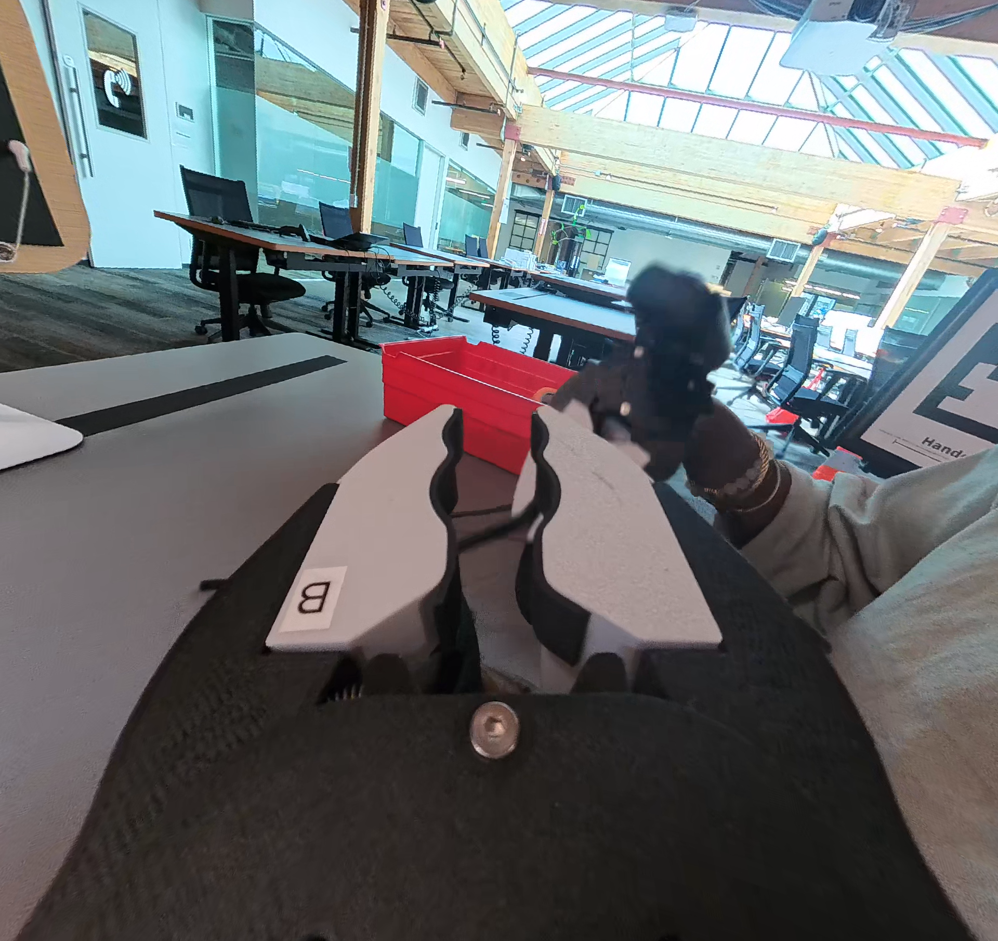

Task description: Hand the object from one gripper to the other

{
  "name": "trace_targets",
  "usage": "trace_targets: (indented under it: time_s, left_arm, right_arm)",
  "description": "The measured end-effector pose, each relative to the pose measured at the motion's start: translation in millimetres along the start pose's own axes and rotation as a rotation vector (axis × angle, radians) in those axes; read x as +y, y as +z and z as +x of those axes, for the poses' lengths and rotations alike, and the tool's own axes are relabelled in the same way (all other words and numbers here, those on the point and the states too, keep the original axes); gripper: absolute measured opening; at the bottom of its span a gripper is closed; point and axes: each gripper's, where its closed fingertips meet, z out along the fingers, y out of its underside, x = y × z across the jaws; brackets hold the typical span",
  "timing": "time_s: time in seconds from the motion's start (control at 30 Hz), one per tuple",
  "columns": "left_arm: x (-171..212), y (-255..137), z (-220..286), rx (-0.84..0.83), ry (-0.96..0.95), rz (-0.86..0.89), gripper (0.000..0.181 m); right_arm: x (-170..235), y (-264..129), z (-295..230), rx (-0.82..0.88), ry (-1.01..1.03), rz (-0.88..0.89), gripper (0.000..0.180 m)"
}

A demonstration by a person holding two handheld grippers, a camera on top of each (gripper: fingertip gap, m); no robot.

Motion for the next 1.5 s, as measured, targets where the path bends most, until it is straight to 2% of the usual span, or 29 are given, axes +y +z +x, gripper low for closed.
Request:
trace_targets:
  time_s: [0.03,0.2,0.33,0.5,0.63,0.73,0.9,1.07,1.3,1.37,1.5]
  left_arm:
    - [-1.1,-1.4,0.3,-0.002,-0.002,0.009,0.024]
    - [-4.1,-8.3,6.2,-0.012,-0.003,0.047,0.024]
    - [-3.7,-12.4,12.9,-0.021,0.002,0.069,0.024]
    - [-0.6,-17.1,17.4,-0.045,0.028,0.066,0.024]
    - [-1.2,-20.3,18.7,-0.060,0.042,0.068,0.024]
    - [-1.8,-21.7,20.2,-0.064,0.046,0.073,0.024]
    - [1.3,-23.6,19.6,-0.087,0.052,0.067,0.024]
    - [2.3,-25.3,19.9,-0.094,0.039,0.067,0.024]
    - [4.7,-27.3,19.2,-0.106,0.036,0.062,0.024]
    - [4.5,-28.2,19.3,-0.110,0.038,0.061,0.024]
    - [6.7,-29.7,21.0,-0.126,0.046,0.034,0.027]
  right_arm:
    - [-11.1,-15.3,12.4,0.033,0.028,0.073,0.008]
    - [-52.8,-110.1,73.8,0.208,0.167,0.420,0.007]
    - [-67.1,-188.3,110.6,0.343,0.221,0.599,0.007]
    - [-60.8,-271.9,144.0,0.554,0.233,0.677,0.007]
    - [-31.4,-303.6,168.3,0.672,0.279,0.635,0.006]
    - [2.3,-295.8,184.8,0.701,0.311,0.524,0.007]
    - [57.5,-255.0,205.9,0.672,0.350,0.326,0.007]
    - [102.0,-222.4,228.1,0.726,0.366,0.169,0.007]
    - [163.8,-188.5,248.8,0.922,0.189,-0.194,0.008]
    - [177.5,-167.2,243.7,0.873,0.179,-0.254,0.008]
    - [184.5,-129.9,226.5,0.693,0.319,-0.180,0.012]
